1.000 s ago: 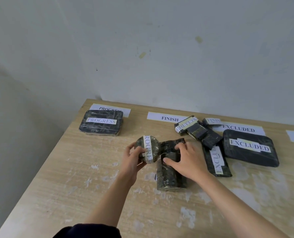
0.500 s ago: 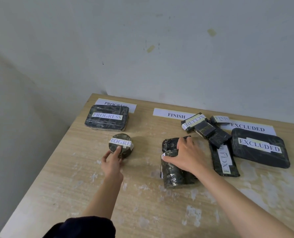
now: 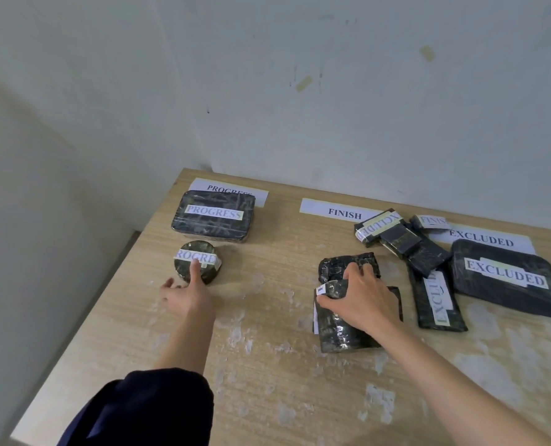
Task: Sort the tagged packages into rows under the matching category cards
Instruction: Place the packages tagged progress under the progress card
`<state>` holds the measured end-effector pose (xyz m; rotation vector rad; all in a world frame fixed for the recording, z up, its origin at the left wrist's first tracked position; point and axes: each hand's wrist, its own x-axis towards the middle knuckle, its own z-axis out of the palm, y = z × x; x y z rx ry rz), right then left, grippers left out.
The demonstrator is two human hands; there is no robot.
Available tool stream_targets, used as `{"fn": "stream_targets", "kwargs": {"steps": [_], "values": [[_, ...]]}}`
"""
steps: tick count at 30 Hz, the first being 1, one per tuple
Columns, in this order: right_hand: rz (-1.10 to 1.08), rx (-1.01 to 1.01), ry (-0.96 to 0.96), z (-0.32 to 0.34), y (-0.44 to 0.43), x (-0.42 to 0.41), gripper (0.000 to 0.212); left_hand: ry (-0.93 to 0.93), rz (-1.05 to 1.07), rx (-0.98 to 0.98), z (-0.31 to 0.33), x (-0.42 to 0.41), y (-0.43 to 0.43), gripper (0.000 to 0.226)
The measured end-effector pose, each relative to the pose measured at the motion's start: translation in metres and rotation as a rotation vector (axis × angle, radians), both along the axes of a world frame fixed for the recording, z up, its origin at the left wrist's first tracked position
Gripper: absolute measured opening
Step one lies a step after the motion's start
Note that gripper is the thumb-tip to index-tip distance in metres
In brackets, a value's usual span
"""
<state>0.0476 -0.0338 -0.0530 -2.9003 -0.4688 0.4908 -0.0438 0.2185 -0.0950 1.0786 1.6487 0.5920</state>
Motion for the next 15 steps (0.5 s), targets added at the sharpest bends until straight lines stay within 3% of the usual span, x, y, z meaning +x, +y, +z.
{"fn": "stream_targets", "kwargs": {"steps": [3, 5, 7, 9, 11, 13, 15], "values": [[-0.017, 0.223, 0.027, 0.011, 0.001, 0.0, 0.064, 0.336, -0.128, 0.253, 0.009, 0.004, -0.019, 0.08], [-0.013, 0.452, 0.015, 0.018, 0.001, 0.001, 0.058, 0.336, -0.308, 0.501, 0.019, 0.009, -0.039, 0.065], [0.023, 0.675, -0.032, 0.022, 0.001, 0.002, 0.061, 0.162, -0.555, 0.643, 0.029, 0.015, -0.06, 0.041], [0.062, 0.831, -0.105, 0.024, 0.002, 0.002, 0.067, -0.092, -0.823, 0.456, 0.036, 0.021, -0.079, 0.036], [0.079, 0.927, -0.205, 0.023, 0.002, 0.002, 0.073, -0.21, -1.04, 0.022, 0.044, 0.028, -0.093, 0.049], [0.083, 0.965, -0.246, 0.024, 0.0, 0.002, 0.079, -0.261, -1.121, -0.298, 0.046, 0.031, -0.102, 0.056], [0.095, 0.958, -0.222, 0.023, -0.005, 0.002, 0.086, -0.295, -1.119, -0.371, 0.044, 0.035, -0.104, 0.054]]}}
